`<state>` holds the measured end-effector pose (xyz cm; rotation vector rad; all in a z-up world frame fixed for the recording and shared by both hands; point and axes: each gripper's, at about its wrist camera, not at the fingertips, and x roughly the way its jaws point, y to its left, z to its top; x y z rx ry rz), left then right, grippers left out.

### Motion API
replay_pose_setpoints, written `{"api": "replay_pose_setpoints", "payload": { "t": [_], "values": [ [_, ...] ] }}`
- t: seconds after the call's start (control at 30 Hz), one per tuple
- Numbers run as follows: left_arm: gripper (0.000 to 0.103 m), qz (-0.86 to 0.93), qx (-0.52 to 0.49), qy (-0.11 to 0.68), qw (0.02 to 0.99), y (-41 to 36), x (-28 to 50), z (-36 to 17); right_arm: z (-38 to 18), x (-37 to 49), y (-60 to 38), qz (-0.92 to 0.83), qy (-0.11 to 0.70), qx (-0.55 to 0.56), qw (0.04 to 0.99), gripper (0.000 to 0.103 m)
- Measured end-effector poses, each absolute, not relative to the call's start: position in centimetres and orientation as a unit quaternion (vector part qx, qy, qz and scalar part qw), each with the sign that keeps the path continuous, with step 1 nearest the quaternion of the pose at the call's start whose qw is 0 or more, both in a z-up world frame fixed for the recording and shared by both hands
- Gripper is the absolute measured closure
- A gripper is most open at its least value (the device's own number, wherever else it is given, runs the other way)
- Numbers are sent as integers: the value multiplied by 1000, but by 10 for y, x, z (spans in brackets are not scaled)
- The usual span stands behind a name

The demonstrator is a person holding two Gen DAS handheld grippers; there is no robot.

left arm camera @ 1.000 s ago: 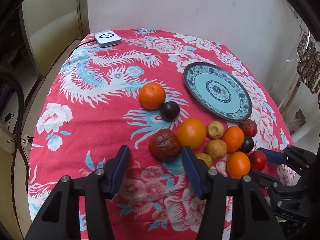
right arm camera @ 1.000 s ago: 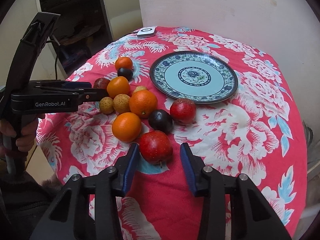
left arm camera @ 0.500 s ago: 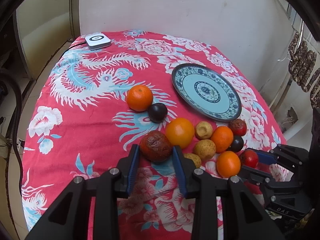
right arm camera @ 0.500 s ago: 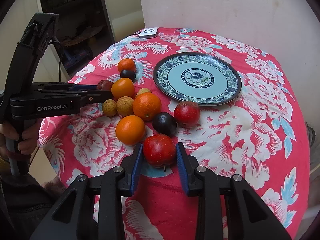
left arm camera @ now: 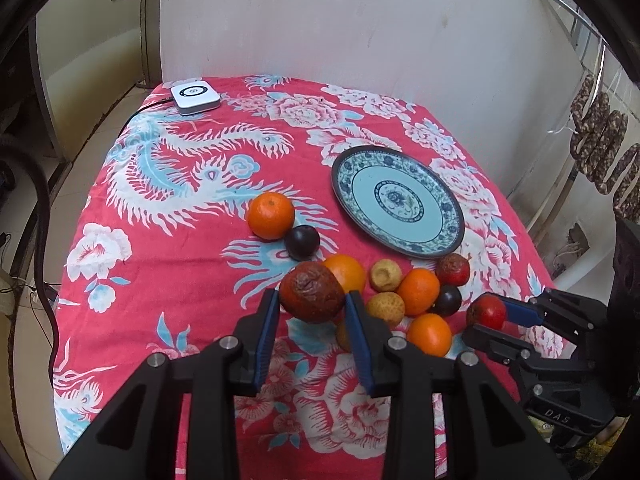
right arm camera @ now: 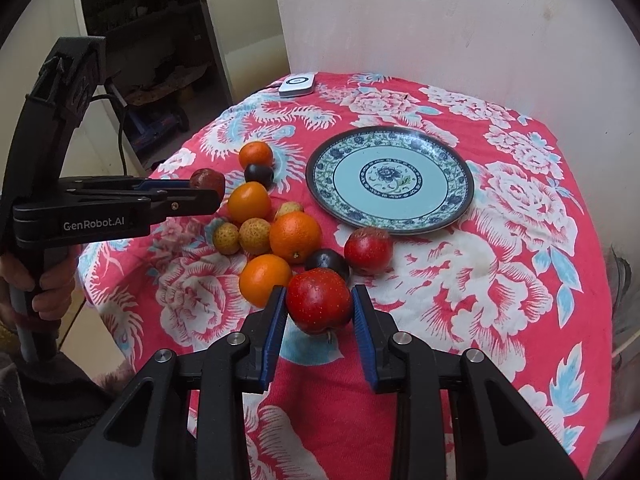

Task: Organize fruits
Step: 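Grasp the wrinkled brown fruit with the left tool while the right tool grasps a red apple, then carry both held fruits over and lower them onto the blue-and-white plate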

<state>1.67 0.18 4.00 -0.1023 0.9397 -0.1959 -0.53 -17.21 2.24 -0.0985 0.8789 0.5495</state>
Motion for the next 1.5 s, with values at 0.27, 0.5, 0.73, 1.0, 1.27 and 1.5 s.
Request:
{"api": "replay_pose_setpoints", "payload": {
  "t": [0.27, 0.5, 0.73, 1.0, 1.27, 1.5],
  "values": [
    [67, -100, -49, 447, 888, -7, 29, 52, 35, 12, -180, 249, 417, -40, 873, 69],
    [67, -111, -52, 450, 885, -20, 47, 55, 43, 32, -187, 235, 414, -38, 879, 69],
    [67, -127, -54, 452, 881, -34, 68, 58, 45, 61, -193, 216, 409, -27, 886, 69],
    [67, -141, -49, 458, 876, -53, 97, 55, 45, 87, -193, 209, 407, -16, 889, 69],
    [67, -141, -47, 468, 871, -61, 121, 46, 39, 106, -194, 204, 412, -14, 888, 69],
    [67, -135, -45, 471, 871, -64, 141, 40, 32, 119, -192, 203, 415, -13, 887, 69]
  ]
}}
